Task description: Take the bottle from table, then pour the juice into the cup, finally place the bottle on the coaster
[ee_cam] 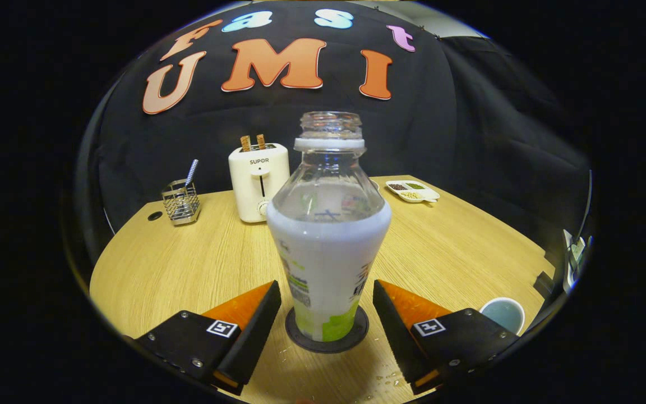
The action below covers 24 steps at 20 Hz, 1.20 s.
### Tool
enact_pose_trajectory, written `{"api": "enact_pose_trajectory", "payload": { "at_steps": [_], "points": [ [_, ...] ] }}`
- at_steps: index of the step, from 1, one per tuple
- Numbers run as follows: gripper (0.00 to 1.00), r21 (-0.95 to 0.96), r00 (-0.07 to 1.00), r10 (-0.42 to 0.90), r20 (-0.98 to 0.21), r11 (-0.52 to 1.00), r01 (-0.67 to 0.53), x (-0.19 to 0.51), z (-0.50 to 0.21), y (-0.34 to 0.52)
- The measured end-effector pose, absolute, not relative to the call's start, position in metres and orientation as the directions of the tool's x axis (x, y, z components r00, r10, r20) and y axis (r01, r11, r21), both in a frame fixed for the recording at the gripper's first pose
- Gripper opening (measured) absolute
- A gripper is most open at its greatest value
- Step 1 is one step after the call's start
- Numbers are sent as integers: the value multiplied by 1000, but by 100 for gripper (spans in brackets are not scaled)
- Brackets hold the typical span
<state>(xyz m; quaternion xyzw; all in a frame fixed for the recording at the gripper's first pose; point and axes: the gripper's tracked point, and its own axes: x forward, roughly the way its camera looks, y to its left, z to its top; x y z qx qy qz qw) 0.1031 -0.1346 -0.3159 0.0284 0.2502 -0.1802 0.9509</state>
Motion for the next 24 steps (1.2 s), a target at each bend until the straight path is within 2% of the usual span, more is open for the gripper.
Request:
{"api": "enact_pose_trajectory", "payload": {
  "at_steps": [7, 15, 20, 21, 24],
  "points": [
    [97, -12, 899, -235, -370, 969, 248, 54, -256, -93],
    [97, 51, 981, -164, -100, 984, 169, 4, -119, -77],
    [97, 48, 990, -141, 32, 989, 139, -24, -48, -95],
    [97, 38, 993, -111, 39, 993, 109, -26, -41, -93],
    [97, 24, 992, -125, -23, 992, 125, -31, -47, -116]
  ]
}}
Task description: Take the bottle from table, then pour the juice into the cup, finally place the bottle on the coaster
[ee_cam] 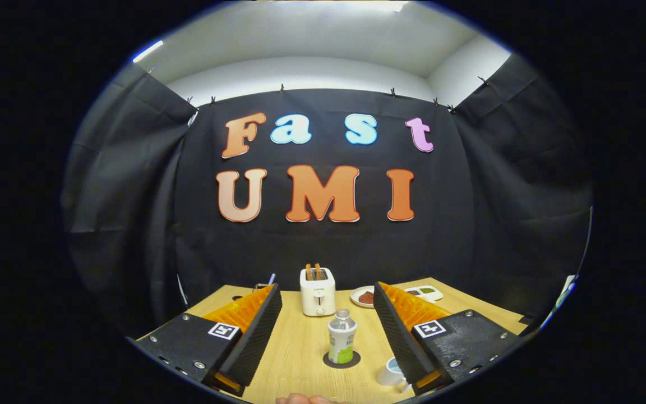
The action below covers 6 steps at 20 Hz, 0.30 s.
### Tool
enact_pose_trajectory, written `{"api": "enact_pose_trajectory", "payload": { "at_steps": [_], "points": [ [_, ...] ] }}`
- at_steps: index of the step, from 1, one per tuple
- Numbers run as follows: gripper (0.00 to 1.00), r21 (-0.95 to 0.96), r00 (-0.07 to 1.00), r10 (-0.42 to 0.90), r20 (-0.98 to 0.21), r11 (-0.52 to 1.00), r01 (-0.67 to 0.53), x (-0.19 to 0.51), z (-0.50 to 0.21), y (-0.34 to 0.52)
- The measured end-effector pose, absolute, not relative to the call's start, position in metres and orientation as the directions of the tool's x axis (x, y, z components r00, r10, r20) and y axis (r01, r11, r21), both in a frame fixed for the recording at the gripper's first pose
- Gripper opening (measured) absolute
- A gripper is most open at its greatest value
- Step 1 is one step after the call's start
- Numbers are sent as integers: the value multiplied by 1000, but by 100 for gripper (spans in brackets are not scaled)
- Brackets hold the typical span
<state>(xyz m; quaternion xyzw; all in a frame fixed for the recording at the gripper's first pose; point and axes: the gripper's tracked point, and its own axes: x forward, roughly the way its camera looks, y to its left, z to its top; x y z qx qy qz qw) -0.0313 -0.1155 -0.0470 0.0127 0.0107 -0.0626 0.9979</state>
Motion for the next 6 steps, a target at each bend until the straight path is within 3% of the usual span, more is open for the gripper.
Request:
{"api": "enact_pose_trajectory", "payload": {
  "at_steps": [3, 6],
  "points": [
    [97, 127, 995, -96, -7, 987, 96, -36, -36, -115],
    [97, 113, 987, -156, 40, 982, 151, -47, -28, -129]
  ]
}}
